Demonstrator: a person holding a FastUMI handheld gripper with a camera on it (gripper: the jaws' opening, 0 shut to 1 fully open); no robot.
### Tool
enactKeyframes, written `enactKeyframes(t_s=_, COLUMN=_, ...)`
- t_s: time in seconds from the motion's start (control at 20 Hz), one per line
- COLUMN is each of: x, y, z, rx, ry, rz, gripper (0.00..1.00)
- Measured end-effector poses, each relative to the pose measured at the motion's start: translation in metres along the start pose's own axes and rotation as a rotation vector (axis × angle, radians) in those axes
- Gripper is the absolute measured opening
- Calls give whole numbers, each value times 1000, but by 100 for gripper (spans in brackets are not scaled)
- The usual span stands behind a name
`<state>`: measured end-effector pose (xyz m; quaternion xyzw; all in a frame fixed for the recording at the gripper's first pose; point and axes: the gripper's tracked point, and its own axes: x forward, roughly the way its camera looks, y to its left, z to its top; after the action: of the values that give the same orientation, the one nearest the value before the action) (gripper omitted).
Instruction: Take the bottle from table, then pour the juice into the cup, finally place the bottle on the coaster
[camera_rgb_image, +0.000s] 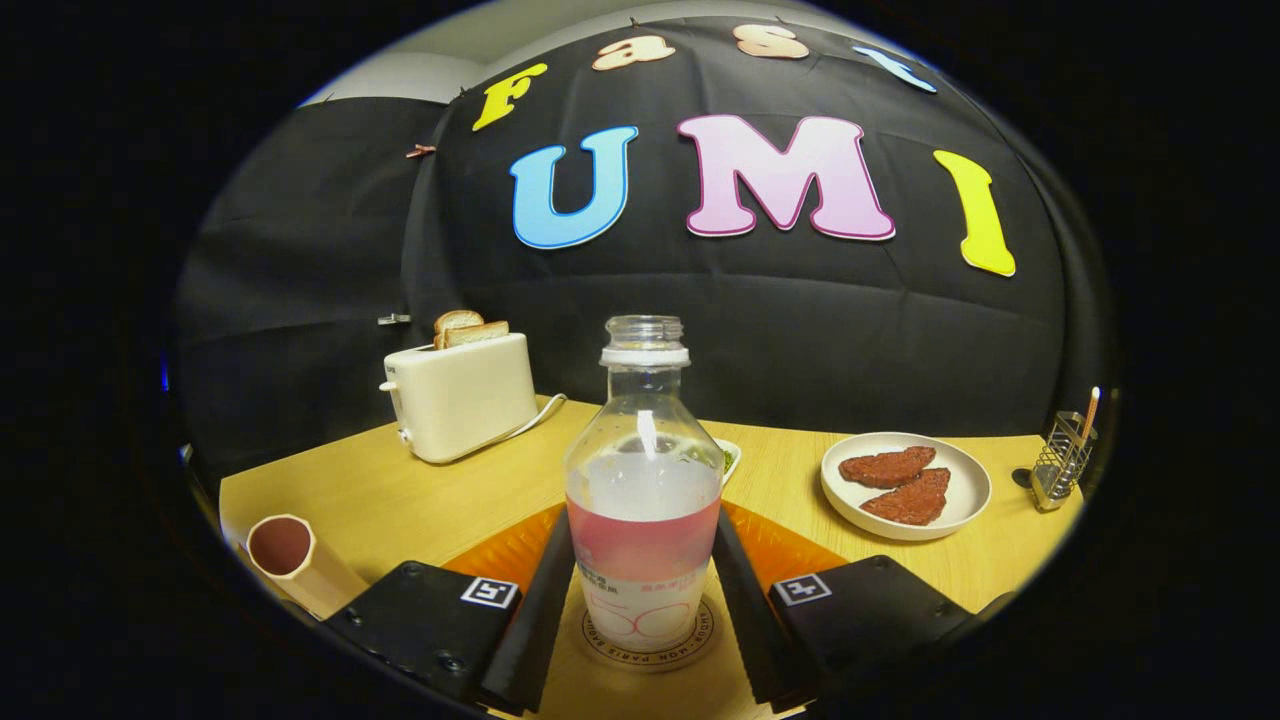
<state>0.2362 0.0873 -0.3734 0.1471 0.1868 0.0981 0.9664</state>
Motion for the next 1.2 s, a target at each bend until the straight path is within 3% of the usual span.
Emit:
enactKeyframes(t_s=0.1, x=-3, y=4, z=-6, rx=13, ry=25, rz=10, gripper=78)
enactKeyframes(t_s=0.15, x=-3, y=2, z=-9, rx=20, ry=35, rz=4, gripper=92)
enactKeyframes(t_s=0.25, x=-7, y=0, z=-4, rx=34, ry=29, rz=-6, gripper=100)
enactKeyframes(t_s=0.75, x=-46, y=11, z=19, rx=17, ry=16, rz=-4, gripper=100)
enactKeyframes(t_s=1.2, x=-142, y=25, z=101, rx=-35, ry=-45, rz=-10, gripper=100)
